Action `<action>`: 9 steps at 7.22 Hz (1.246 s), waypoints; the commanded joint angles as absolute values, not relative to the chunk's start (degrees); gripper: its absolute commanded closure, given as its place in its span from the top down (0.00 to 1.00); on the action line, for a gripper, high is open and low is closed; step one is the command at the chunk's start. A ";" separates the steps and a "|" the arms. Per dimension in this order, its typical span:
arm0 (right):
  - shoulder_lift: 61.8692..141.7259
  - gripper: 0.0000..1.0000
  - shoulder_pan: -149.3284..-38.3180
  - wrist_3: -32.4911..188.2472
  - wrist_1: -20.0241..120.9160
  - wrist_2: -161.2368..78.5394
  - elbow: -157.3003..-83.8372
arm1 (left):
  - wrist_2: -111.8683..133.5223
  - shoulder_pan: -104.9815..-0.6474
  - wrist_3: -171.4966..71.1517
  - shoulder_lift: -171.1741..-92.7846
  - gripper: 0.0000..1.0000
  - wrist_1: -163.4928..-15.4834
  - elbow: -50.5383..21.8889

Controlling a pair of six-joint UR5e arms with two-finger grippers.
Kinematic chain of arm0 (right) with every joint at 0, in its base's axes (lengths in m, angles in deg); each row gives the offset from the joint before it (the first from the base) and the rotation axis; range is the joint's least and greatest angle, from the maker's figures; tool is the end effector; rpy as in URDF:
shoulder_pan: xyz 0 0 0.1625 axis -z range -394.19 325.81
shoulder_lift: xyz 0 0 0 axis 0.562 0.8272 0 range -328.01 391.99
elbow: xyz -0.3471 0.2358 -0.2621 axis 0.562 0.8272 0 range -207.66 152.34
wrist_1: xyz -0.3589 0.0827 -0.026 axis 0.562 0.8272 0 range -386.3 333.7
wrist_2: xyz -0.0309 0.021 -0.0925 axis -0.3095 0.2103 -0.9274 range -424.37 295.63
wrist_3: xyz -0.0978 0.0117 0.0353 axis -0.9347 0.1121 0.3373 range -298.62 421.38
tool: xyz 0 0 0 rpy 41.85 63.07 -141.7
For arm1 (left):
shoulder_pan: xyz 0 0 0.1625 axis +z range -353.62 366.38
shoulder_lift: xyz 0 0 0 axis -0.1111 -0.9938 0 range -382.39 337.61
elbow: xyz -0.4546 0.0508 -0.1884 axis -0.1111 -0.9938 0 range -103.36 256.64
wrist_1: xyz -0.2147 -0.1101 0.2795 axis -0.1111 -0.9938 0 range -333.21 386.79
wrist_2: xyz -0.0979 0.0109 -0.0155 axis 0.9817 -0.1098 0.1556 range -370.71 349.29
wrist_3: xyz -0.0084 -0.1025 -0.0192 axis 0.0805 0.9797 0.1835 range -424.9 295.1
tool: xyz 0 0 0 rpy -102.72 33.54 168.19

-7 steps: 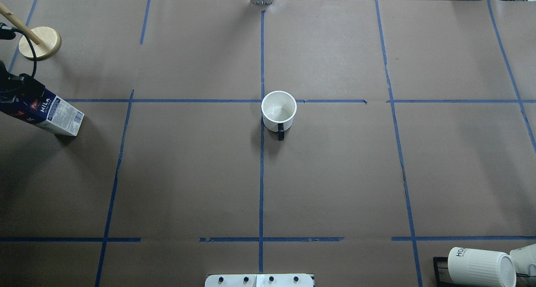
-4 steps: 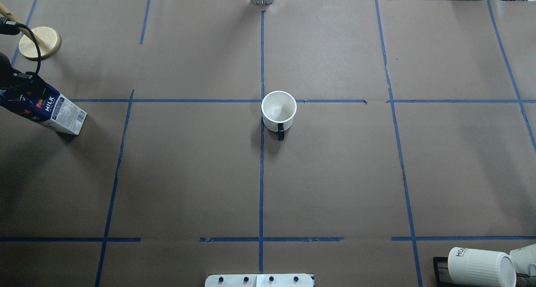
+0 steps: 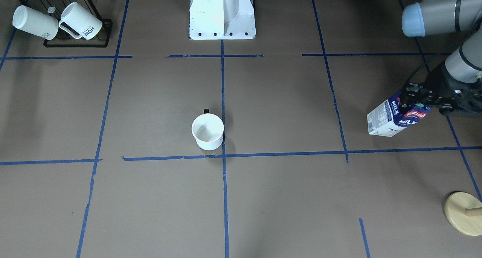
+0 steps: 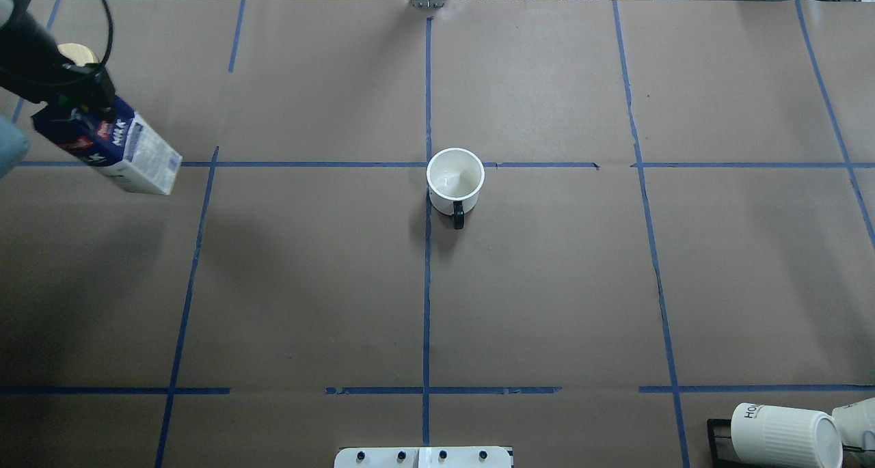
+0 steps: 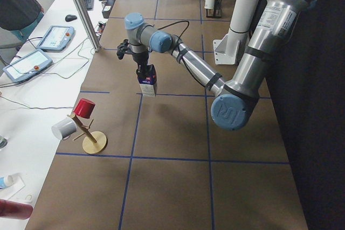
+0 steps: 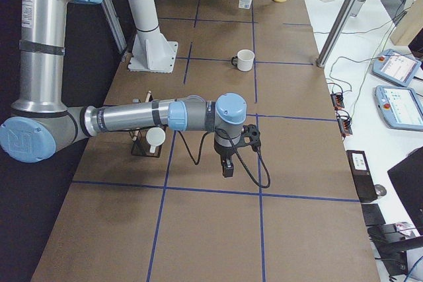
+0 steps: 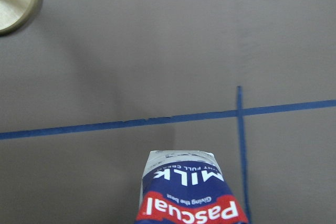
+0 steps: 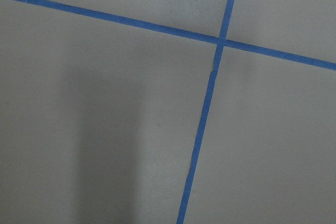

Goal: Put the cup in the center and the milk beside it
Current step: 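Carry the milk carton with the left gripper beside the white mug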

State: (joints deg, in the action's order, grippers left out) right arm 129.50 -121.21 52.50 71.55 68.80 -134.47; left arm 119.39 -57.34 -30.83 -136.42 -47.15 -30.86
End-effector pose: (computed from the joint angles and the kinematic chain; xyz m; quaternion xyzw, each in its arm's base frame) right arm 0.0420 -0.3795 0.6712 0.0306 -0.3668 -0.1007 0.9243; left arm 0.1993 -0.5525 0.4153 0.0110 0.3932 0.0131 0.9193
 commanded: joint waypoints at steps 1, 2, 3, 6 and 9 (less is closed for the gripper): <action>129.46 1.00 -121.20 52.50 71.61 68.78 -134.36 | 118.85 -47.72 -14.97 -146.53 0.43 -44.22 -29.63; 129.55 1.00 -121.20 52.50 71.61 68.78 -134.36 | 115.89 -44.80 -9.33 -153.01 0.43 -44.40 -25.35; 129.55 1.00 -121.20 52.50 71.61 68.78 -134.27 | 113.68 -41.47 -5.44 -159.60 0.43 -44.57 -19.13; 129.55 1.00 -121.20 52.50 71.61 68.78 -134.10 | 110.25 -37.58 -4.26 -168.46 0.45 -49.29 -7.48; 129.55 1.00 -121.20 52.50 71.61 68.78 -134.01 | 108.39 -35.37 -4.70 -170.39 0.45 -50.99 -3.70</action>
State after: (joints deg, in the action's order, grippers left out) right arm 129.55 -121.20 52.50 71.61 68.78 -134.07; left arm 109.16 -36.22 -4.55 -169.61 -50.56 -5.12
